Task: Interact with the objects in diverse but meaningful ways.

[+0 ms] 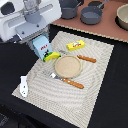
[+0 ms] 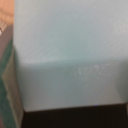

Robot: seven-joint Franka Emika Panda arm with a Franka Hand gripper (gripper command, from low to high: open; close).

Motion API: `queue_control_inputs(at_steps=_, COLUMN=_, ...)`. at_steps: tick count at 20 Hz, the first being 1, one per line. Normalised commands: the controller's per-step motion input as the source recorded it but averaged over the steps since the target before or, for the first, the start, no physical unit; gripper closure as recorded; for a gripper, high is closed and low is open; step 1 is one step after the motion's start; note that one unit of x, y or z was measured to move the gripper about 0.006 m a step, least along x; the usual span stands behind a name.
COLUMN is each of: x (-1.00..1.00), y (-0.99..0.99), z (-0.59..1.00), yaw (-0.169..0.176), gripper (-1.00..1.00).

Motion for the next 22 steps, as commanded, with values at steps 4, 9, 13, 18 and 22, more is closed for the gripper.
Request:
queue_control_inputs(at_steps=4, x=0.75, y=-0.55, z=0.04, yaw=-0.038, gripper=1.00)
queue_control_inputs(at_steps=9, x=0.75, y=-0.61, z=0.00, yaw=-0.031, gripper=1.00)
queue_control_inputs(at_steps=13, x=0.65, y=-0.78, z=-0.05, yaw=-0.016, gripper=1.00)
queue_control_inputs(at_steps=18, x=0.59, y=-0.70, z=-0.29, yaw=0.027, gripper=1.00)
queue_control_inputs(at_steps=22, x=0.45, y=-0.44, z=-0.39, yaw=0.107, gripper=1.00)
